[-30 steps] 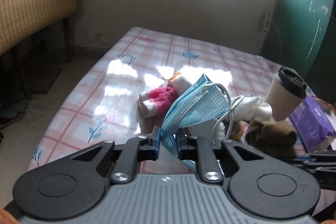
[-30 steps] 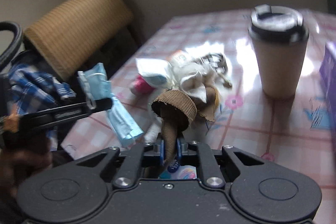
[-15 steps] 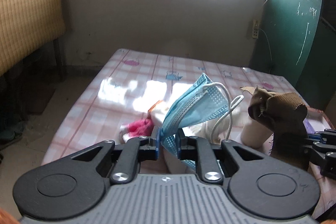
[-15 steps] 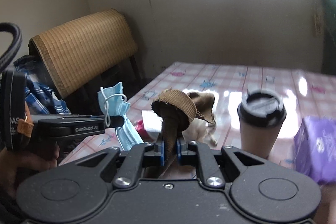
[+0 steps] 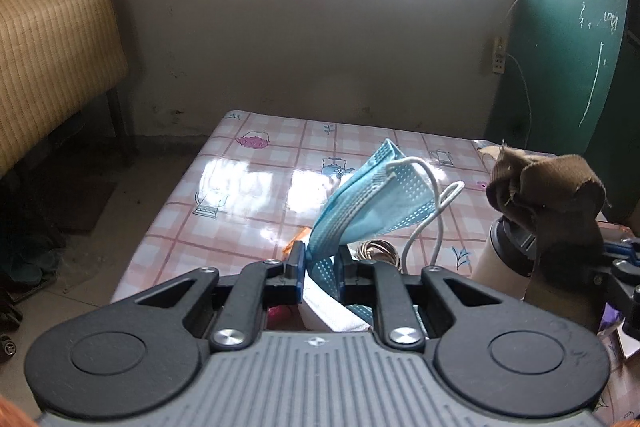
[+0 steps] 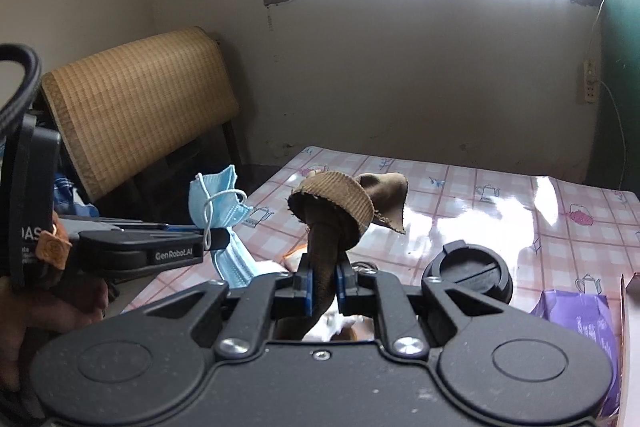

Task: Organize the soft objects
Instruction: 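Carry the mask and brown cloth with both tools toward the cardboard box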

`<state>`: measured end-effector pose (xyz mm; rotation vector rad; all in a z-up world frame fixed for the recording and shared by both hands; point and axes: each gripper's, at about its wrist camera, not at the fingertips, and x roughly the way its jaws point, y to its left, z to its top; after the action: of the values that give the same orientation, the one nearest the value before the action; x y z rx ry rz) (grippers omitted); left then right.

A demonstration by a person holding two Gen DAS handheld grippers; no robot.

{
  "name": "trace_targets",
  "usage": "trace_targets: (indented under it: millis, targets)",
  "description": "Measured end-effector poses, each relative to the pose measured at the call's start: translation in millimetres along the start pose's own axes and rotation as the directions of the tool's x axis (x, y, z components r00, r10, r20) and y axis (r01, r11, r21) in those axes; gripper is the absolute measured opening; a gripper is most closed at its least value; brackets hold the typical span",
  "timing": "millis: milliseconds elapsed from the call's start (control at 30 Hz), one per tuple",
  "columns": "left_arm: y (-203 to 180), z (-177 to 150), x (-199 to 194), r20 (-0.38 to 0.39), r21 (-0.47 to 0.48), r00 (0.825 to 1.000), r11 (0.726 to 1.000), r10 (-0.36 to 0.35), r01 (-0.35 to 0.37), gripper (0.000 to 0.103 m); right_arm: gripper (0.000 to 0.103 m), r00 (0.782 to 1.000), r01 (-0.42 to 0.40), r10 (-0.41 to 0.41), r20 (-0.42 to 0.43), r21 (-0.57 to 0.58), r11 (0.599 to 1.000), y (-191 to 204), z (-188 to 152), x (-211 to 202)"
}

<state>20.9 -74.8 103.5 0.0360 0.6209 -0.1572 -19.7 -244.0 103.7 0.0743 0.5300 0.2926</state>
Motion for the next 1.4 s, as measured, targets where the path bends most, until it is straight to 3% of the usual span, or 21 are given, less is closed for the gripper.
trace_targets:
  millis: [600, 1400]
  targets:
    - [-10, 19, 6, -0.024, -0.021, 0.999, 0.999, 0.028, -0.028, 0.017, 0.014, 0.998, 0.059, -0.058, -0.017, 0.009, 0.998, -15, 8, 0]
    - [-61, 33, 20, -0.041, 0.019, 0.997, 0.997, -0.073, 0.073, 0.018, 0.014, 0.985, 0.170, -0.170, -0.013, 0.086, 0.982, -66, 5, -34]
